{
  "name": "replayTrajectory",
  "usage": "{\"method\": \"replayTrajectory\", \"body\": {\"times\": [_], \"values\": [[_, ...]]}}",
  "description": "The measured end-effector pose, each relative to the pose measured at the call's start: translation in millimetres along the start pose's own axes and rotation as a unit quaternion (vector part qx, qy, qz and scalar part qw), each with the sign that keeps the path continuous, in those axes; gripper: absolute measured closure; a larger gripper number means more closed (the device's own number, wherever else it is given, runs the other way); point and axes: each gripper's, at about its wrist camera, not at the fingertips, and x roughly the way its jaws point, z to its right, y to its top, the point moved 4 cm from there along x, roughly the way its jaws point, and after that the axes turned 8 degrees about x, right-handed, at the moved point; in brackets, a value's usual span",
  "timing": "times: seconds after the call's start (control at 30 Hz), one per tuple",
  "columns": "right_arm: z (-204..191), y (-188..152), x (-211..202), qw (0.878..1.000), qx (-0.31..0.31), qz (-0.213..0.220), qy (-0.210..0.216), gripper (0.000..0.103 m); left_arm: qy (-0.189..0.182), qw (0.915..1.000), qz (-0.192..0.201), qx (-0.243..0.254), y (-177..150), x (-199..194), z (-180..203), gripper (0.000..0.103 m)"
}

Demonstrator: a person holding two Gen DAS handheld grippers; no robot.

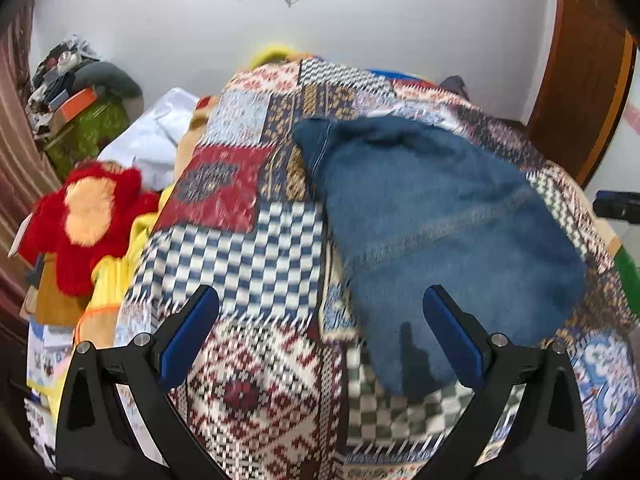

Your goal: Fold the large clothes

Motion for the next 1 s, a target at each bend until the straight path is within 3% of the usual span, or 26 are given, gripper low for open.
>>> {"method": "replayTrajectory", "body": {"times": [0.27, 0.4, 0.5, 0.67, 0.83, 1.0], "values": [[-52, 18, 45, 0.998, -0.037, -0.030, 0.051, 0.003, -0.032, 0.9985, -0.013, 0.041, 27, 44, 28, 0.000], [-61, 27, 78, 0.996, -0.069, -0.037, 0.045, 0.003, -0.026, 0.9967, -0.025, 0.072, 36, 82, 40, 0.000], [-52, 39, 107, 0.997, -0.063, -0.046, 0.020, 0.003, -0.038, 0.9975, -0.019, 0.056, 48, 103, 36, 0.000], [-28, 59, 143, 0.994, 0.003, -0.076, 0.074, 0.003, -0.068, 0.9976, -0.012, -0.001, 77, 127, 16, 0.000], [-28, 76, 152, 0.996, -0.009, -0.054, 0.066, 0.002, -0.048, 0.9981, -0.023, -0.033, 104, 153, -2, 0.000], [-36, 96, 149, 0.999, -0.054, -0.001, 0.006, 0.002, -0.004, 0.9991, -0.033, -0.026, 126, 165, -15, 0.000]]}}
